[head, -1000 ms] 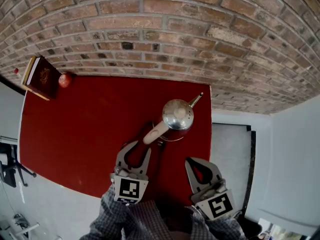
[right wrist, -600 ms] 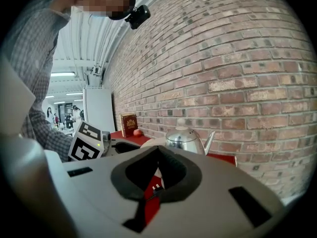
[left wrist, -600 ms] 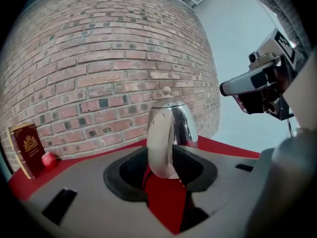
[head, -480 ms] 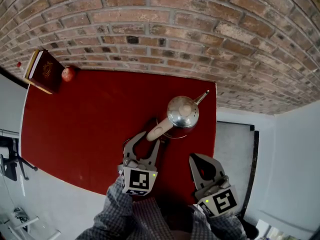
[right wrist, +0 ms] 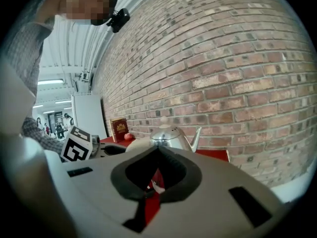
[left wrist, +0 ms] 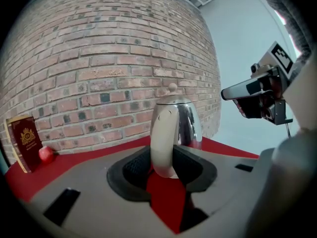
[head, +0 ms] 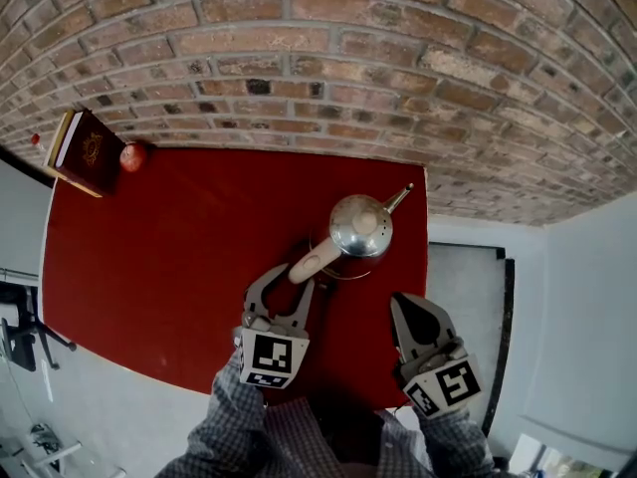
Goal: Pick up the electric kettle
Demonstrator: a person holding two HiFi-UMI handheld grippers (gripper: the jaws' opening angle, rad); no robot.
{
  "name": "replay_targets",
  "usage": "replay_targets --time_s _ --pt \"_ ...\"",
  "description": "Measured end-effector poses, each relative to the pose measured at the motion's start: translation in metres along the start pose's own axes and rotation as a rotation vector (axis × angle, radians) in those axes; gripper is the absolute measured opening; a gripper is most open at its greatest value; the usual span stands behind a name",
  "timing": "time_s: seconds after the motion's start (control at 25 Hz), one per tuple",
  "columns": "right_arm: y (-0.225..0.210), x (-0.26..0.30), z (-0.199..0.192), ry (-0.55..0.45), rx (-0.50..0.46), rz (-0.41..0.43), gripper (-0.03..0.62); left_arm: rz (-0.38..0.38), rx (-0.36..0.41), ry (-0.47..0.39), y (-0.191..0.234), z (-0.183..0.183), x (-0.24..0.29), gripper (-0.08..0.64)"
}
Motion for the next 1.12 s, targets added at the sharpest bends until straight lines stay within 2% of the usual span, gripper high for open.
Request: replay_targets --time_s 0.2,0.44,0.84,0.88,0.96,1.12 --pt "-0.039 0.010 -0.009 0.006 0.069 -0.067 0.006 0.002 0.001 0.008 0.003 0.001 0.000 0.140" --pt "-0.076 0.021 -0.010 0.002 0.092 -0.121 0.008 0.026 -0.001 0.008 0.007 0.002 0.003 0.140" --pt "-0.102 0.036 -0.023 0.009 0.170 -0.151 0.009 0.066 -0.004 -0.010 0.027 0.005 0.013 0.143" --pt "-0.103 0.038 -0.024 0.007 0.184 -0.147 0.016 0.069 -0.002 -0.011 0.029 0.005 0.015 0.143" --pt "-0.104 0.043 -0.026 0.000 0.214 -0.134 0.089 0.075 0.002 -0.014 0.033 0.006 0.019 0.144" --pt "-0.110 0.052 -0.029 -0.031 0.301 -0.112 0.132 0.078 0.011 -0.017 0.040 0.008 0.025 0.146"
Point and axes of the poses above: the fingertips, and each gripper's own axes: x forward along the fingers, y to its left, z out of its top, the point moved 2 cm from there along -x, backward along the fingers, and after that the axes turned 2 degrees about -x, right-handed, at the moved point
